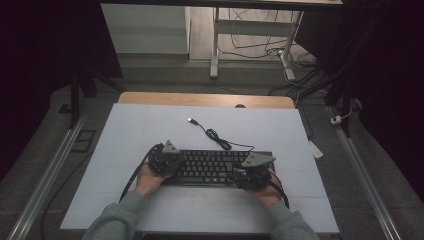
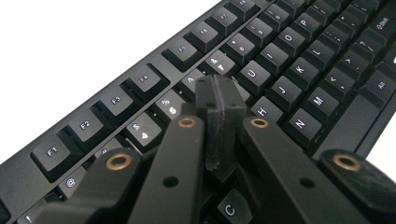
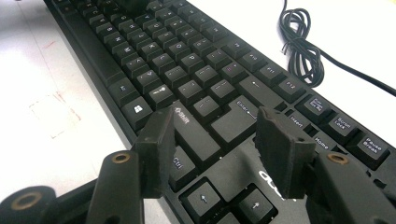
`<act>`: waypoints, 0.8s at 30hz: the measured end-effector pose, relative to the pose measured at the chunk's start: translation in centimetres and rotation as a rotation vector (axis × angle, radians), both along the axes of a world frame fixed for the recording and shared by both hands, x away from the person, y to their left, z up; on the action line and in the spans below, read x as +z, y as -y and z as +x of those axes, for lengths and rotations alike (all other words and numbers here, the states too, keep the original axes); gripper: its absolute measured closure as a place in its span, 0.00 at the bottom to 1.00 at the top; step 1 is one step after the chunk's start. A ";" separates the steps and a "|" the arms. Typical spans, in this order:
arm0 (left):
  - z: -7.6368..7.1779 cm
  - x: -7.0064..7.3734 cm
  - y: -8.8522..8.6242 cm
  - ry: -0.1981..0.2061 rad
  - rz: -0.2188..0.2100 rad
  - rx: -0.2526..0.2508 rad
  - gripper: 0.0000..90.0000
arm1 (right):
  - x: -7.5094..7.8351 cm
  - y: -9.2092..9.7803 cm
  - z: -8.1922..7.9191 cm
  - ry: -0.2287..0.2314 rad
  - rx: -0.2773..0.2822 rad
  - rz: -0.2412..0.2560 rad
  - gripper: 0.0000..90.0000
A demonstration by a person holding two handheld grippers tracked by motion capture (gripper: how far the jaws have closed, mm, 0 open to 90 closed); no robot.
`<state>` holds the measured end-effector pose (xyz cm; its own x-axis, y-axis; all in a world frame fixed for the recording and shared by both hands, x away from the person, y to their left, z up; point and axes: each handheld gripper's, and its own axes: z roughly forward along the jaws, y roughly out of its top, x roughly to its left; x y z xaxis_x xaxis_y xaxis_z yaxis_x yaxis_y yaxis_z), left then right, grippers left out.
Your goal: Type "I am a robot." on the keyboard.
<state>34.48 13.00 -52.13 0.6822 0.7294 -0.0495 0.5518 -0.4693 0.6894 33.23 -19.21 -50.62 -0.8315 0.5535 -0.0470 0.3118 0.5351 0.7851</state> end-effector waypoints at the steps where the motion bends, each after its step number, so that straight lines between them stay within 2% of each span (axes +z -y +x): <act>1: -0.1 0.1 0.0 0.010 0.003 0.002 0.99 | 0.0 0.0 0.0 0.001 0.000 -0.001 0.53; 5: -0.4 0.9 -0.6 0.048 -0.027 0.011 0.99 | 0.0 0.0 0.0 0.003 -0.001 0.004 0.53; 9: -0.8 1.8 -1.7 0.063 -0.064 0.028 0.98 | 0.0 0.1 0.0 0.005 -0.004 0.005 0.53; 11: -1.0 2.2 -2.1 0.068 -0.079 0.036 0.95 | 0.1 0.1 0.0 0.008 -0.002 0.004 0.53; 15: -1.3 2.7 -3.1 0.066 -0.113 0.053 0.78 | 0.1 0.1 0.1 0.008 -0.006 0.004 0.53; 19: -1.8 3.0 -3.6 0.060 -0.097 0.082 0.57 | 0.1 0.2 0.1 0.008 -0.009 0.008 0.53; 24: -2.4 3.3 -4.4 0.045 -0.084 0.100 0.40 | 0.2 0.4 0.2 0.009 -0.015 0.004 0.52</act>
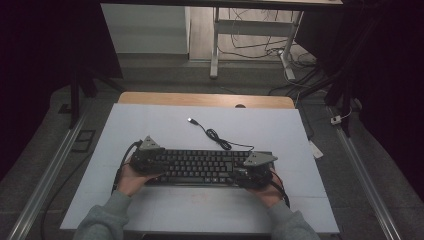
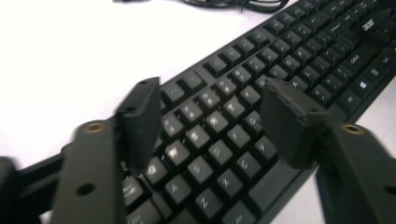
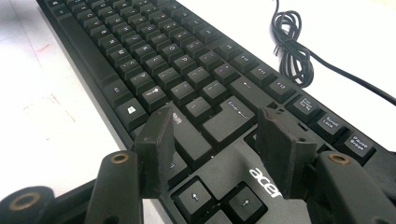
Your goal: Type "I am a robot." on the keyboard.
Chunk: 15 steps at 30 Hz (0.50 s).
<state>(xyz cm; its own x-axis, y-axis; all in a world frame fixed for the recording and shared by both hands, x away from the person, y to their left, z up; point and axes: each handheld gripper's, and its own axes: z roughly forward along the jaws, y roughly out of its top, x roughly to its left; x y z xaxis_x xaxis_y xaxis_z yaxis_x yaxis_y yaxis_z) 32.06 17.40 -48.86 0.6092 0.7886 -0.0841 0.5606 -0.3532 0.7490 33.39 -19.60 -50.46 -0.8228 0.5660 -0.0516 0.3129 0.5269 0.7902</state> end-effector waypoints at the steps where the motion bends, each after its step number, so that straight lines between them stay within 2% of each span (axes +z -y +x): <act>1: -0.1 0.0 -0.2 -0.001 -0.001 0.003 0.38 | 0.0 0.0 0.0 -0.002 -0.001 0.001 0.52; 6: -0.6 0.1 -1.2 -0.013 -0.023 0.015 0.33 | 0.1 0.2 0.1 0.000 -0.004 0.004 0.52; 15: -0.9 -0.1 -2.3 -0.027 -0.023 0.019 0.30 | 0.2 0.3 0.2 0.000 -0.010 0.004 0.51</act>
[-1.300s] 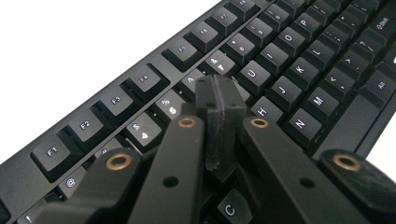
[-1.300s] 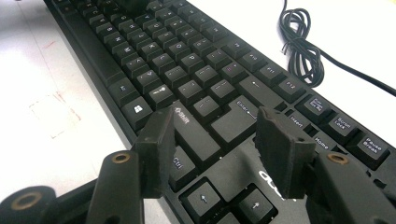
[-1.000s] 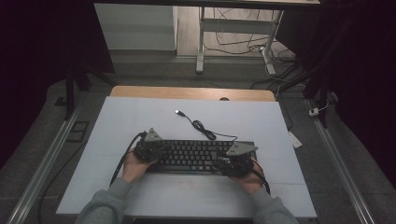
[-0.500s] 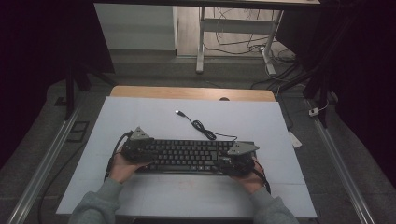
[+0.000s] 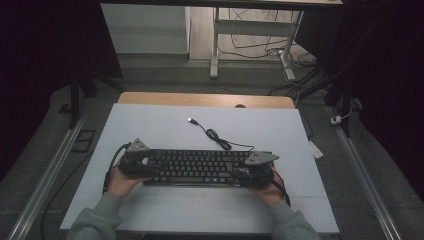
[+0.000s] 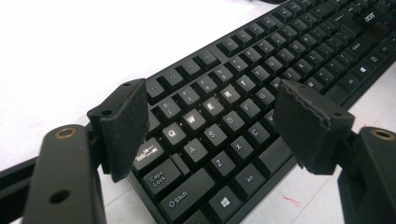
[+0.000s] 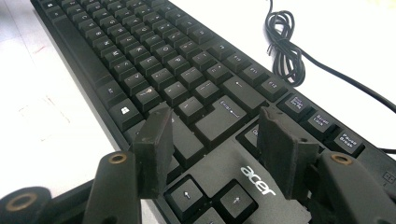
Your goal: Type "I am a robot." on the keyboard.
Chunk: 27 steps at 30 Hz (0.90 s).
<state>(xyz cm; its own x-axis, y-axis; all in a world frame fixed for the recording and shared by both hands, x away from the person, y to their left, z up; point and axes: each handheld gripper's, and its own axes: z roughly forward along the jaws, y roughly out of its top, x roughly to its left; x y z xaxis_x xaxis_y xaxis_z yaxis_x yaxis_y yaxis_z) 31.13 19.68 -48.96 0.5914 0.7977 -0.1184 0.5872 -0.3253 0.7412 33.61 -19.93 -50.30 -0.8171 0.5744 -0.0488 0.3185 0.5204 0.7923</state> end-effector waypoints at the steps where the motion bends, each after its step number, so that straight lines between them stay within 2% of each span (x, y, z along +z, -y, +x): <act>1: 0.0 0.0 0.0 -0.001 0.000 0.000 0.29 | 0.0 0.0 0.0 -0.001 0.001 0.001 0.51; 13: 0.1 -0.2 0.0 -0.008 0.009 -0.001 0.29 | 0.4 -0.3 0.1 0.010 0.005 0.014 0.51; 20: 0.2 -0.3 0.1 -0.011 0.016 -0.004 0.29 | 1.0 -1.1 0.6 0.005 0.006 0.041 0.51; 27: 0.2 -0.4 0.2 -0.014 0.019 -0.008 0.29 | 1.5 -2.0 1.2 0.000 0.002 0.047 0.51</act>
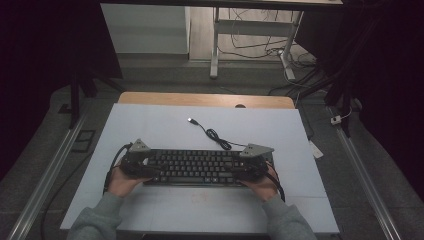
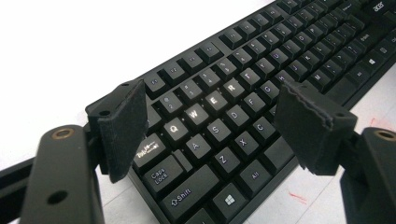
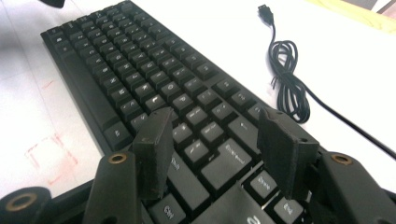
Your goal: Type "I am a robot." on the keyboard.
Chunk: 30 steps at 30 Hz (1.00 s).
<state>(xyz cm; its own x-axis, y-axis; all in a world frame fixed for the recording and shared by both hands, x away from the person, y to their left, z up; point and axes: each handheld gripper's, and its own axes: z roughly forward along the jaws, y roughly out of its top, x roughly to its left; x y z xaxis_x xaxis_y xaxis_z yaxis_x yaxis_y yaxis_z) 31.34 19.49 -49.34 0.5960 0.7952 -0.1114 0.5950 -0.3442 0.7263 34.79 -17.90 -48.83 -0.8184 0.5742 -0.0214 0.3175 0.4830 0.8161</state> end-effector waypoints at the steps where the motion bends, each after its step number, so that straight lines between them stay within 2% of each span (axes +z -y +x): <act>1: 0.0 0.0 0.0 0.000 0.000 0.000 0.29 | 0.1 -0.1 0.1 -0.005 0.000 0.001 0.51; 7: 0.0 -0.1 0.1 -0.002 0.006 -0.002 0.29 | -0.1 -1.3 0.6 -0.036 0.012 -0.021 0.52; 10: 0.1 -0.2 0.1 -0.005 0.010 -0.003 0.29 | -0.4 -1.9 0.8 -0.051 0.026 -0.040 0.57; 12: 0.1 -0.2 0.1 -0.006 0.010 -0.004 0.29 | -0.5 -2.2 0.8 -0.063 0.040 -0.049 0.64; 17: 0.1 -0.3 0.1 -0.008 0.014 -0.005 0.29 | -0.7 -2.9 0.7 -0.080 0.100 -0.063 0.89; 21: 0.1 -0.4 0.2 -0.011 0.016 -0.006 0.29 | -1.0 -3.7 0.5 -0.088 0.144 -0.094 1.00; 25: 0.1 -0.4 0.2 -0.013 0.018 -0.008 0.29 | -1.4 -4.3 0.5 -0.104 0.153 -0.109 1.00; 30: 0.1 -0.4 0.2 -0.012 0.018 -0.009 0.29 | -1.6 -4.9 0.4 -0.101 0.168 -0.118 1.00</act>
